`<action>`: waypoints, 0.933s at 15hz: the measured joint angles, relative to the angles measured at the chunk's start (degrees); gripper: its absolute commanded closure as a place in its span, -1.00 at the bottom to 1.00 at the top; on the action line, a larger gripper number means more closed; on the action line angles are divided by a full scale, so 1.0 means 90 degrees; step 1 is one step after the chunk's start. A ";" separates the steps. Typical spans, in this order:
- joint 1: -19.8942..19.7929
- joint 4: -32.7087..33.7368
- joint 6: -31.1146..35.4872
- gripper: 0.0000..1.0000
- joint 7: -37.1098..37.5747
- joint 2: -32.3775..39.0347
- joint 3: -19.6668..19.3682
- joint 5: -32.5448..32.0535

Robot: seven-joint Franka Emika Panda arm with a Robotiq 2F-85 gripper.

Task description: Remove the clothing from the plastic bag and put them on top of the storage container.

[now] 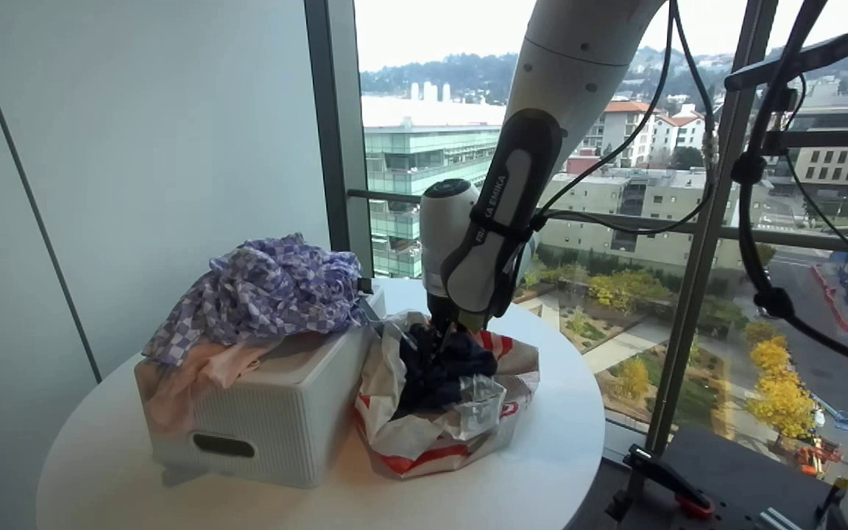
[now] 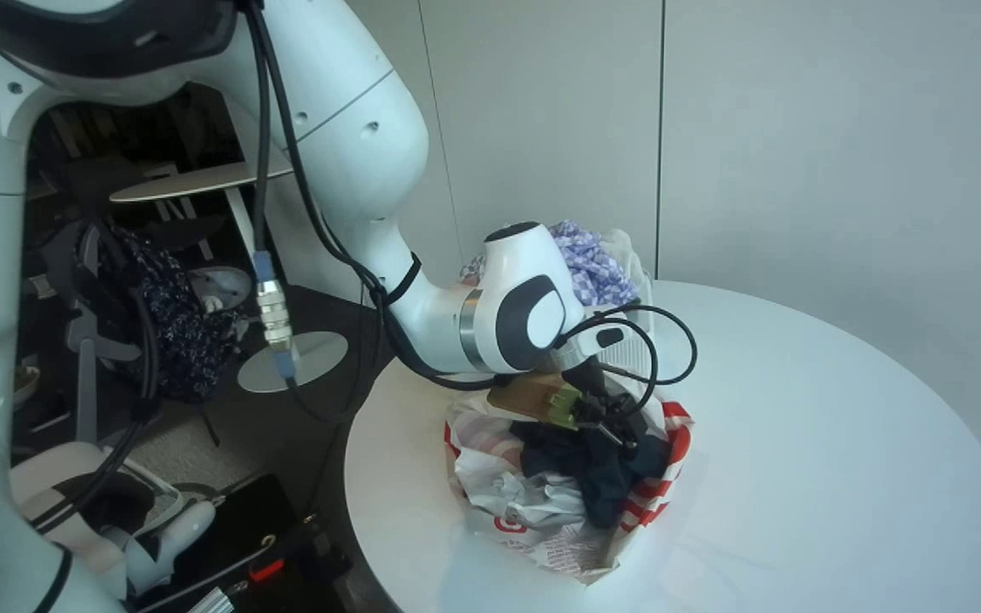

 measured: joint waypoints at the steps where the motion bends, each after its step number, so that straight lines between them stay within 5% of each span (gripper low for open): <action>1: 0.0123 0.0066 0.0050 -0.48 0.0018 0.0119 -0.0124 -0.0001; 9: 0.0987 0.0102 0.0217 0.73 0.0273 0.0141 -0.0913 -0.0081; 14: 0.1905 -0.0012 0.0002 0.80 0.0949 -0.0280 -0.1840 -0.0648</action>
